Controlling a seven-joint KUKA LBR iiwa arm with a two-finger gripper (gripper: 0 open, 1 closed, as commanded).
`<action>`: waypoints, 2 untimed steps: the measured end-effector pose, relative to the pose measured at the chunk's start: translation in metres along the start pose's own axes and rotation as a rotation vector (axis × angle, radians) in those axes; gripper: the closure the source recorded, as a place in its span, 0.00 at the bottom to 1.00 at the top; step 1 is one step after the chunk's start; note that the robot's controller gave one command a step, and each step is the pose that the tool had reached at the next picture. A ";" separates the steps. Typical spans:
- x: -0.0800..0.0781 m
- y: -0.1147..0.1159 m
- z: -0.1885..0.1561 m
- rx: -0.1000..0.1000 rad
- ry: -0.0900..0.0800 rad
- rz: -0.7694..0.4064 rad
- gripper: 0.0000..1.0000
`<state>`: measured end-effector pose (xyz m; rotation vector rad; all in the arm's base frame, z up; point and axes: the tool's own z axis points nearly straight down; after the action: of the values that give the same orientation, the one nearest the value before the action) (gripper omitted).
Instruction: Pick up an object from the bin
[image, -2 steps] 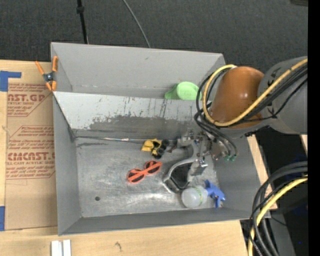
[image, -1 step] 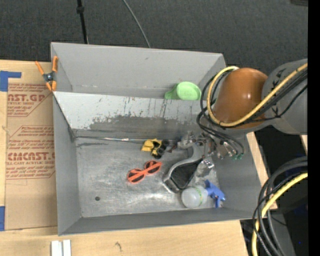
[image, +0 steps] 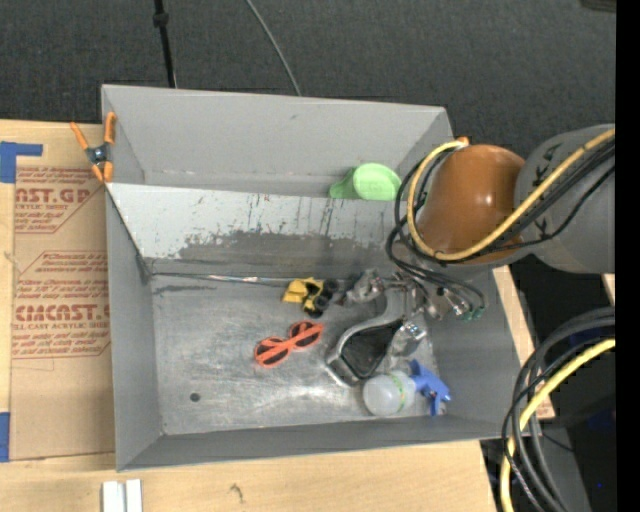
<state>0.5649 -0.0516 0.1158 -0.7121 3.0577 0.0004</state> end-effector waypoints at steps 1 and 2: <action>0.004 -0.001 0.034 0.000 0.000 -0.191 0.00; -0.001 -0.004 0.042 -0.002 0.000 -0.296 1.00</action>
Offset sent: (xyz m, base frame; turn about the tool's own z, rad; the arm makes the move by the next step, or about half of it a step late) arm 0.0008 -0.0055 -0.0458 -0.2990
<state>0.5674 -0.0550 0.0736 -1.1552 2.9199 0.0035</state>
